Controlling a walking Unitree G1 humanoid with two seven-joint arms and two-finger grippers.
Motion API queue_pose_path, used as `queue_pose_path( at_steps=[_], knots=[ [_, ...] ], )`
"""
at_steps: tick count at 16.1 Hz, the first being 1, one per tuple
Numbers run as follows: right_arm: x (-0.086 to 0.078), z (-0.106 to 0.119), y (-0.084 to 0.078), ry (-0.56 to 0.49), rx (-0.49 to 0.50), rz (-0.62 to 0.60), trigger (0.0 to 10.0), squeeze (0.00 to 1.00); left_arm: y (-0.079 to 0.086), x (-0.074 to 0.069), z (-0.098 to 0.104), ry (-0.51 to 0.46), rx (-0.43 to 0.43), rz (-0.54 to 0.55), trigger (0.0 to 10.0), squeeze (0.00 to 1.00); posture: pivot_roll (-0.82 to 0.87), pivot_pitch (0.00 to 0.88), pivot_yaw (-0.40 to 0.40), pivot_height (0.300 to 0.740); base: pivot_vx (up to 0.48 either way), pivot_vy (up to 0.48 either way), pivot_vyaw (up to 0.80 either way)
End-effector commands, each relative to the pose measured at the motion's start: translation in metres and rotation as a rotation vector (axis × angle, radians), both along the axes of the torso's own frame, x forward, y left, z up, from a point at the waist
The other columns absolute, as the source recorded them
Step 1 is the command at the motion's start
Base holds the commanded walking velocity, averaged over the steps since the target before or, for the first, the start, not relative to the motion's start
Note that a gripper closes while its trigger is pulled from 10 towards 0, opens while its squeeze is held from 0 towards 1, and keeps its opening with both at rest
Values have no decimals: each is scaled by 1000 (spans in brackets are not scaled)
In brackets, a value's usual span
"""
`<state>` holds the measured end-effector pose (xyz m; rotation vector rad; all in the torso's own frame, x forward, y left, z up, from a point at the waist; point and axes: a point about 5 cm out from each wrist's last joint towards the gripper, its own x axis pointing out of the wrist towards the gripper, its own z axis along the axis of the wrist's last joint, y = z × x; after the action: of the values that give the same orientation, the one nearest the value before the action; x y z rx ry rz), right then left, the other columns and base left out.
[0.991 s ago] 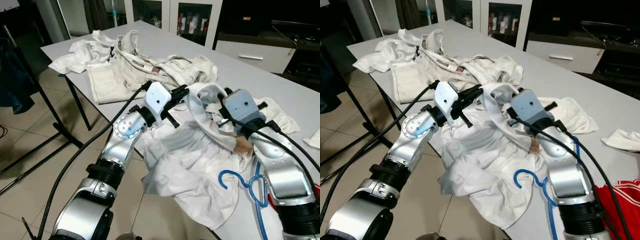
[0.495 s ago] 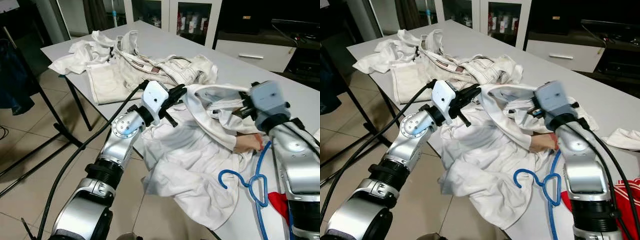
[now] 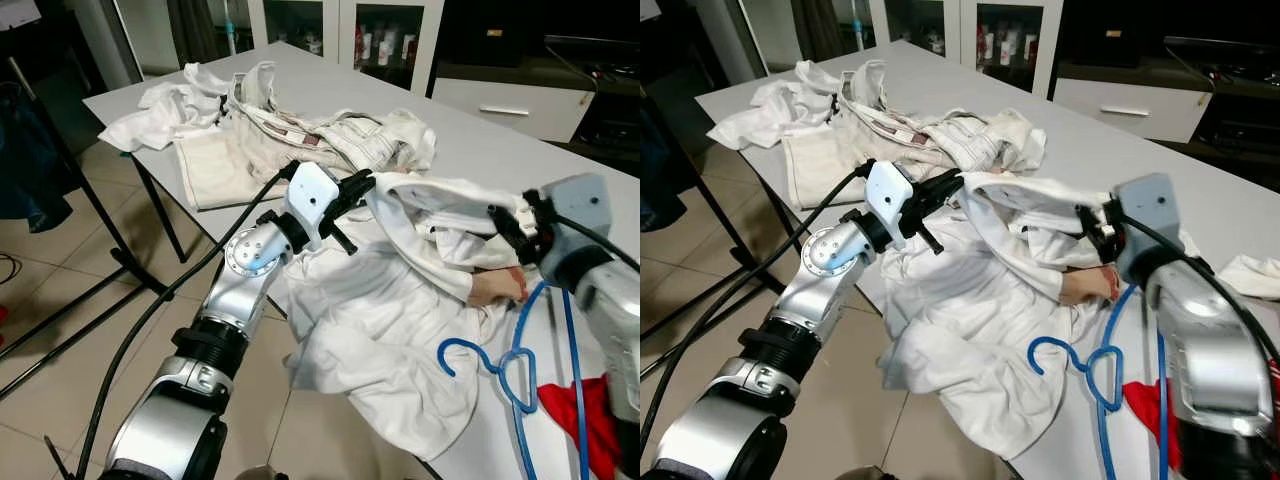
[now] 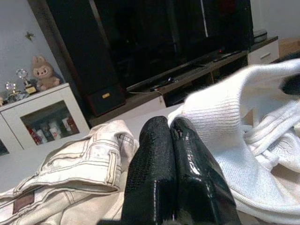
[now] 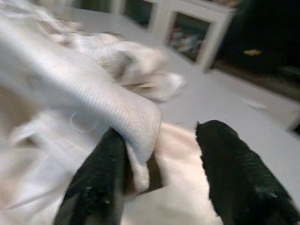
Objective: Hang hanger
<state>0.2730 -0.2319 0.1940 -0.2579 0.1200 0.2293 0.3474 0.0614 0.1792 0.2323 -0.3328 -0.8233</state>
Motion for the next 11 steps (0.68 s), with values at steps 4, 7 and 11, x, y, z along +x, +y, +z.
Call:
queue_pose_path(
  at_steps=[4,7,11],
  knots=[
    [-23,5,8,50,125,187,10000,31,-1,0,3,-5,0,-7,10000,0,-41,14,77,723,0,0,0],
    [-28,12,6,34,190,218,10000,0,-3,0,3,-5,-2,-12,10000,0,-41,14,77,723,0,0,0],
    [-22,-13,-21,99,12,-24,10000,0,1,1,3,-6,0,-3,10000,0,-32,15,71,723,0,0,0]
  ],
)
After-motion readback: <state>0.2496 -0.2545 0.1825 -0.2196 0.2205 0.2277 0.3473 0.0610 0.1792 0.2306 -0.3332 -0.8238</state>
